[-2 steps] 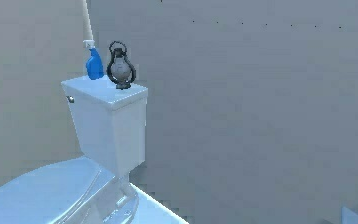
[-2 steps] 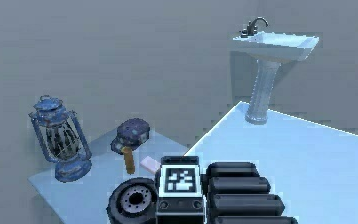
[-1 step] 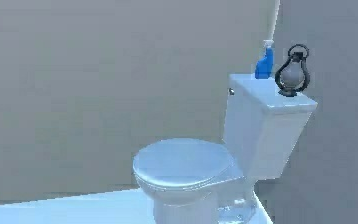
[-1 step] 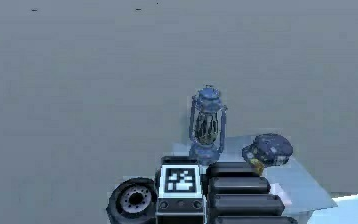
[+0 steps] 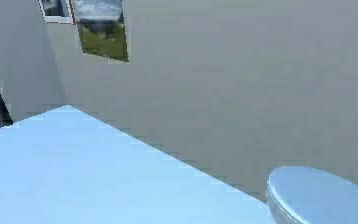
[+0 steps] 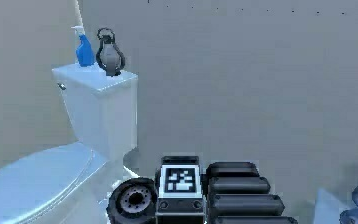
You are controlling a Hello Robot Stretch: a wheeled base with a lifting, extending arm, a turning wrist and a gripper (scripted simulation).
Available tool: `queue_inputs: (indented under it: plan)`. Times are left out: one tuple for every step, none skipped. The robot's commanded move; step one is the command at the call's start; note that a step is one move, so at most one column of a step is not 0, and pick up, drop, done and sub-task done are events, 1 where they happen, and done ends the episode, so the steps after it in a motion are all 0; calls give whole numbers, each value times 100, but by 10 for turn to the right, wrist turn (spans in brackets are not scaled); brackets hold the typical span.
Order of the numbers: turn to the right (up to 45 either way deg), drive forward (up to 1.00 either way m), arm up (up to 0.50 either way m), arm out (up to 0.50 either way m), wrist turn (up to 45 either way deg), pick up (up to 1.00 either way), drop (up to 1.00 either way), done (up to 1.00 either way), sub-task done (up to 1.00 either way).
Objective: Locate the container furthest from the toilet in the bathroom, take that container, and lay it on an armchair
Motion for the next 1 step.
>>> queue_inputs:
  plan:
    - [-450,0,0,0,0,0,0,0,0]
